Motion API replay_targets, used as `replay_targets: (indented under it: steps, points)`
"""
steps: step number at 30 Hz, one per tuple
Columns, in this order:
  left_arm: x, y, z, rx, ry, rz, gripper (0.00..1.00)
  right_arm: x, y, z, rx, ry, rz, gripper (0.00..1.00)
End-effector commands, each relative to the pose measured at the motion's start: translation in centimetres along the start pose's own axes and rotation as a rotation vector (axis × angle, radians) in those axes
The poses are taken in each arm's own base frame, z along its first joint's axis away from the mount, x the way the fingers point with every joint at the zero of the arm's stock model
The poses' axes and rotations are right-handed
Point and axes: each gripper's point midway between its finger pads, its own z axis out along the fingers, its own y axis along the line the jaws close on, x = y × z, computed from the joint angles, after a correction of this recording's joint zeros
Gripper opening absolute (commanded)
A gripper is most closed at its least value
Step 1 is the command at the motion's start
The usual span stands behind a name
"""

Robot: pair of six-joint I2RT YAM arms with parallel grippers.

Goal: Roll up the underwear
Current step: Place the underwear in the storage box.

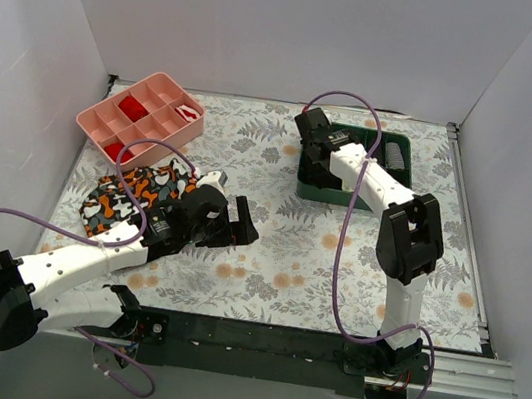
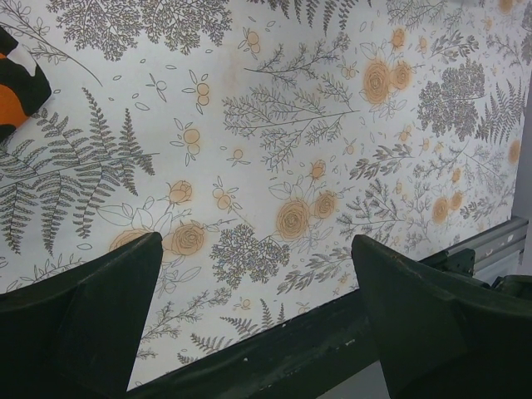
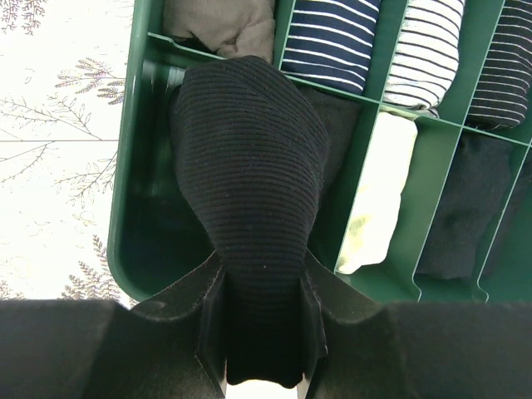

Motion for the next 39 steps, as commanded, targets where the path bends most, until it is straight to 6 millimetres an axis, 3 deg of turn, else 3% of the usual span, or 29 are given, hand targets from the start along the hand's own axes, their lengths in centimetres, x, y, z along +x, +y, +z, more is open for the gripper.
replay_targets:
  steps: [1,18,31,39]
  points:
    - [0.0,0.4,0.0,-0.006,0.003,0.013,0.98,-1.9,0.0,-0.4,-0.007,-0.048,0.027,0.01]
    - [0.1,0.8,0.1,-0.023,0.009,0.011,0.98,-1.9,1.4,0.4,-0.019,-0.037,-0.003,0.01]
    - [0.2,1.2,0.2,-0.028,0.007,0.004,0.98,-2.4,4.0,1.4,-0.108,-0.051,0.007,0.01]
    - [0.4,1.7,0.2,-0.049,0.011,0.008,0.98,-0.6,4.6,2.9,-0.119,-0.027,0.103,0.01]
